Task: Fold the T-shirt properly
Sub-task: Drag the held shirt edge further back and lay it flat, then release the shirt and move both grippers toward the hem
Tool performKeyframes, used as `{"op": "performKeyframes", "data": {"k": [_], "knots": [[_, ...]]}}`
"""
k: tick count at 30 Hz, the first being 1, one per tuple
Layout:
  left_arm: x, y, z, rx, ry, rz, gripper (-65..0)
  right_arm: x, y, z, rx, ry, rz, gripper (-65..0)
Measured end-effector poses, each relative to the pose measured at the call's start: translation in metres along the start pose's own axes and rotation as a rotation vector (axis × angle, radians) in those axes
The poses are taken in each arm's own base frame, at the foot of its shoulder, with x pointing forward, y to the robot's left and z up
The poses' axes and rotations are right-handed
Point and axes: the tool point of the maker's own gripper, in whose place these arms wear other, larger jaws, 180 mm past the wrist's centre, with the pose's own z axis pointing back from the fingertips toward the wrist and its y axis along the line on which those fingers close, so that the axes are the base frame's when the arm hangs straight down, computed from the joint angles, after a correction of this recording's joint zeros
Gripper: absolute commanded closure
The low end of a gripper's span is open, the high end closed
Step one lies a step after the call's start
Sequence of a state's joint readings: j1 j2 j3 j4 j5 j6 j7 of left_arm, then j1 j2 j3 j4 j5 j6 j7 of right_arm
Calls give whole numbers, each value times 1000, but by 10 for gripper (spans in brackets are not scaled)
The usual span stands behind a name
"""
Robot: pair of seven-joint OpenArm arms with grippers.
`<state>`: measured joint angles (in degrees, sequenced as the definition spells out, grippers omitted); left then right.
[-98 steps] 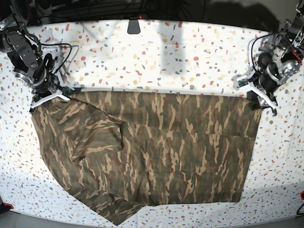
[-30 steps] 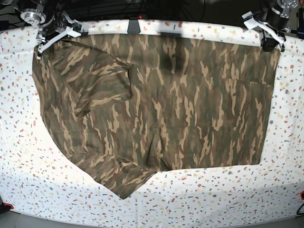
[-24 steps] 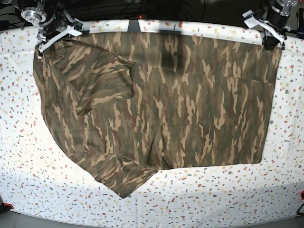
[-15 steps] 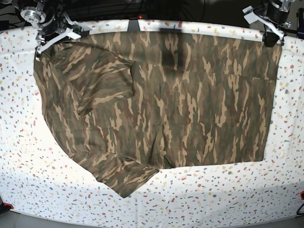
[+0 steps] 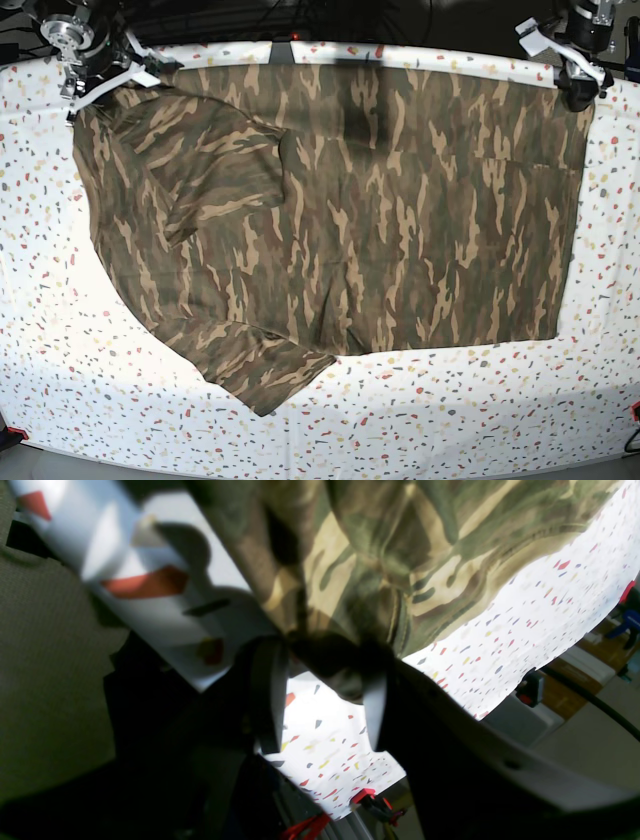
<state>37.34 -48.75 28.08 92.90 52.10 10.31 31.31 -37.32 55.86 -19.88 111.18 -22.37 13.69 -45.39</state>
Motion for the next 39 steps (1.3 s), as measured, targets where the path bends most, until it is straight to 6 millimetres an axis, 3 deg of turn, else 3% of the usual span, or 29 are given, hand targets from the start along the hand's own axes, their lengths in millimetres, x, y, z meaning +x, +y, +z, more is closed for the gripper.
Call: {"op": "performKeyframes", "data": {"k": [6,15,18,23,27,30,34,39], "knots": [[-19,-2,2,-7,106,-2,-233,12,12,10,90,-31,-50,-246],[-33,-27,28,-80,125,-62,-233,32,-13,32,32,-99,-29,-246],[-37,-21,43,-42,129,-99,-233,43,-18,41,25,-146,-34,-246],[-28,28,45,116,90,-48,-233,53,-34,47,-45,-187,-109,-246],[-1,55,41,184,-4,24,-233,65,-54,48,-128,-223,-193,-246],[21,85,24,217,-125,149,-233,90,-70,51,-171,-319,-274,-246],[44,133,0,299,-199,365,-232,144,-118,65,-260,-526,-468,-246],[84,215,-7,516,-330,640,-232,180,-189,93,-422,-686,-814,-246]]}}
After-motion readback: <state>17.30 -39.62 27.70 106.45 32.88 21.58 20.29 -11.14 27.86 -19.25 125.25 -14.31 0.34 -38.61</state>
